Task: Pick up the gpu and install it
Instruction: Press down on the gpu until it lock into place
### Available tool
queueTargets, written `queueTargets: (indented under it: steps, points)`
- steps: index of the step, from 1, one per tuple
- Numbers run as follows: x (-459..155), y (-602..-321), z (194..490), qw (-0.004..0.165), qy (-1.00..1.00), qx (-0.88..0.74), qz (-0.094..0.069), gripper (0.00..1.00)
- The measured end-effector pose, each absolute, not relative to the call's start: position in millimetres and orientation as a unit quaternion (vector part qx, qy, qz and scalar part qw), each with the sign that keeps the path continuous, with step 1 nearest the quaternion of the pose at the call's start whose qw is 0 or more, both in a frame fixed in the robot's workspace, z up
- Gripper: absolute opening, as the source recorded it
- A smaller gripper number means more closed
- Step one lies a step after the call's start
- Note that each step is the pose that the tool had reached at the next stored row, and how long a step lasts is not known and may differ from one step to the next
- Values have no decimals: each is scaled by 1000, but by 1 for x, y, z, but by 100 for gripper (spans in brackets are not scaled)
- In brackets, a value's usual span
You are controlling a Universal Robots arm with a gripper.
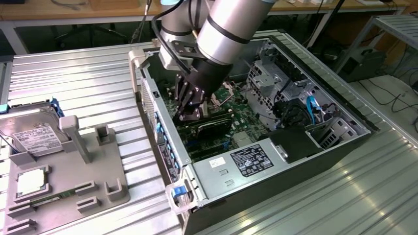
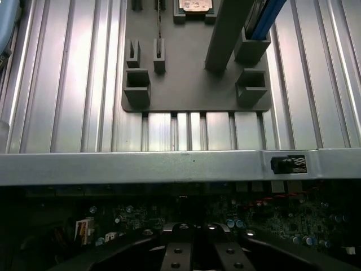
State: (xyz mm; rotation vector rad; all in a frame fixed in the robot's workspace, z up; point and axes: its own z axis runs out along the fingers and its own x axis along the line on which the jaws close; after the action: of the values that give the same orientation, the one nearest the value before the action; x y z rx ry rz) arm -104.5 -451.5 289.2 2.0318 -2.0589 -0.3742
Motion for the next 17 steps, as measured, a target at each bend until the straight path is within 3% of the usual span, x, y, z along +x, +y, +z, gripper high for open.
queueTargets:
  steps: [11,17]
  points:
    - [-105,-445,289,55,-708,702,-55,11]
    - [-107,-443,286,46,-708,703,-43,11]
